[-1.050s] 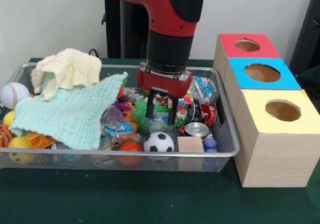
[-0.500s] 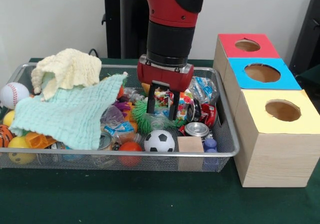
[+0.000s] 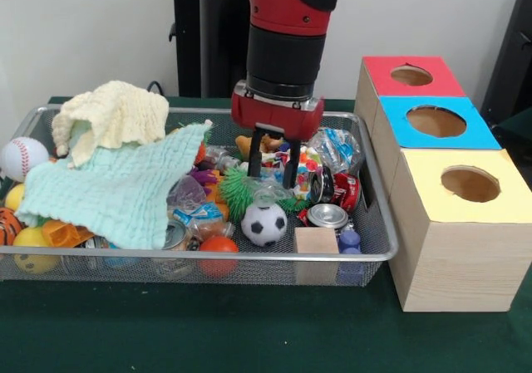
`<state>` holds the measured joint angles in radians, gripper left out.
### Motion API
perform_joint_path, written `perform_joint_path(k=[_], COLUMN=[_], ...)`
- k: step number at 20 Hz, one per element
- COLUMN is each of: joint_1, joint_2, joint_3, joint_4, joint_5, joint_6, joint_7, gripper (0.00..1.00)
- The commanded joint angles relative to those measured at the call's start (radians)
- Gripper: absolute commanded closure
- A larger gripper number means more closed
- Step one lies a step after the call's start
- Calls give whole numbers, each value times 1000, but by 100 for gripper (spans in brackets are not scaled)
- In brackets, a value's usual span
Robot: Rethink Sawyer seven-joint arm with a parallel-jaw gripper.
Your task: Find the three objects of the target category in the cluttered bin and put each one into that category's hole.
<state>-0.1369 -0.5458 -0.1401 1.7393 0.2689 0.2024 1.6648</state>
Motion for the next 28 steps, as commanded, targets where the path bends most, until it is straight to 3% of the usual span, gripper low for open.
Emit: perform_joint_path(k=[1, 12, 21, 28], joint_1=[-32, -60, -23, 66], joint_2=[-55, -101, -159, -235], joint_3=[118, 163, 159, 55], joint_4=[149, 242, 320, 276], joint_5=[-14, -7, -1, 7], joint_6=[3, -47, -104, 50], joint_7=[175, 193, 238, 203], gripper=[100, 100, 100, 100])
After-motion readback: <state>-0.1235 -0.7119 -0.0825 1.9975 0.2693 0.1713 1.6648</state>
